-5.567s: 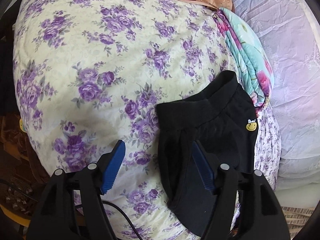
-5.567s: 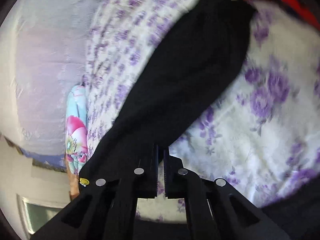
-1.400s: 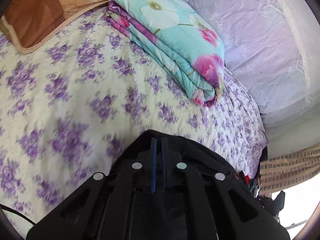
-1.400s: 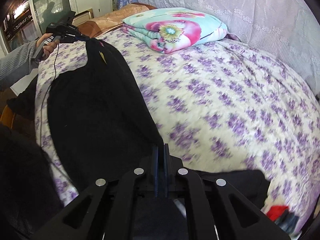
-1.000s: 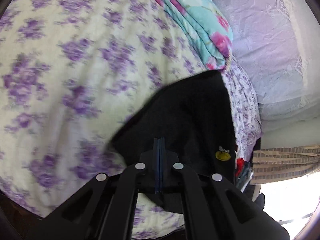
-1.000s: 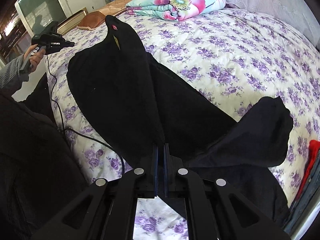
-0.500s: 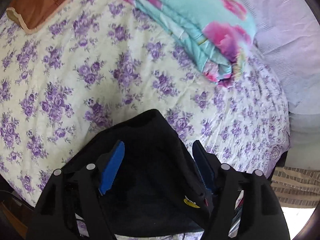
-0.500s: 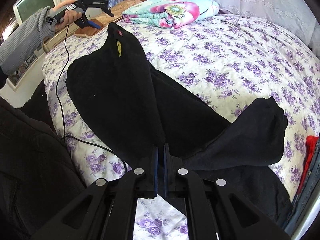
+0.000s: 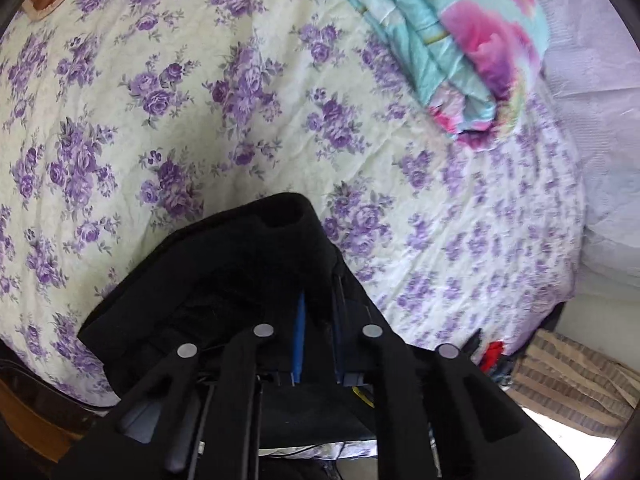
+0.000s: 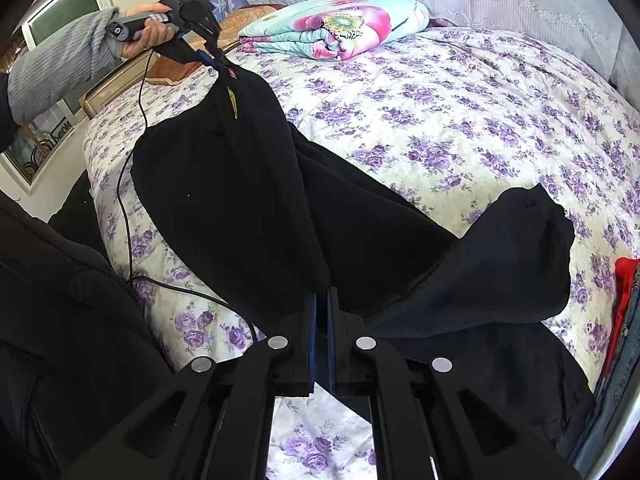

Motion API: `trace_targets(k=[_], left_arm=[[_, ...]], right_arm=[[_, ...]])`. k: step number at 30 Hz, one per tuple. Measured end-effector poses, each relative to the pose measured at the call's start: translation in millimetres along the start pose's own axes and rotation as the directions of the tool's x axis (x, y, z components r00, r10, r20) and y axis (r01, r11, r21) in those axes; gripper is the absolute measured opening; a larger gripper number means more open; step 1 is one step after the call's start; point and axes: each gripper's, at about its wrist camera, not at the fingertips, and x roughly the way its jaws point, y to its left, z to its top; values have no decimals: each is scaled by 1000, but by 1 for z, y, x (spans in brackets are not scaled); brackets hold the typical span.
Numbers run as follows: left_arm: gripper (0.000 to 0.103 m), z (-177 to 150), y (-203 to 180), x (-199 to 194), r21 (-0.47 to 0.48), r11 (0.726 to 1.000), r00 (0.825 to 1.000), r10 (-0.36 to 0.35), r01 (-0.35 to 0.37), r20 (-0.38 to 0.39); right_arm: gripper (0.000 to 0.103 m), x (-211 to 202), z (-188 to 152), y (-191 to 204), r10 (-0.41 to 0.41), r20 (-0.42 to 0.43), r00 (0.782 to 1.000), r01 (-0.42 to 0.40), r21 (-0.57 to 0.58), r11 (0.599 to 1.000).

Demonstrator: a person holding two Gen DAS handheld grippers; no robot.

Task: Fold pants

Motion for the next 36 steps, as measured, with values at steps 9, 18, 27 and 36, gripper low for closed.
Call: trace_targets(k=[9, 18, 27, 36], left_arm=[[10, -84, 117, -48, 201, 929, 947, -321, 312, 13], [11, -121, 217, 25, 27, 929, 928, -370, 369, 41], [53, -132, 210, -45, 102, 928, 907, -371, 358, 200], [65, -134, 127, 13, 261, 942, 968, -240, 213, 77]], right_arm=[[5, -4, -15, 15, 35, -69, 997, -37, -33, 999], [5, 33, -37, 26, 86, -211, 974, -89, -7, 996], [5, 50, -47, 25, 89, -212, 973, -80, 52, 995], [10, 51, -55, 7, 158, -176, 972, -127, 175, 976]])
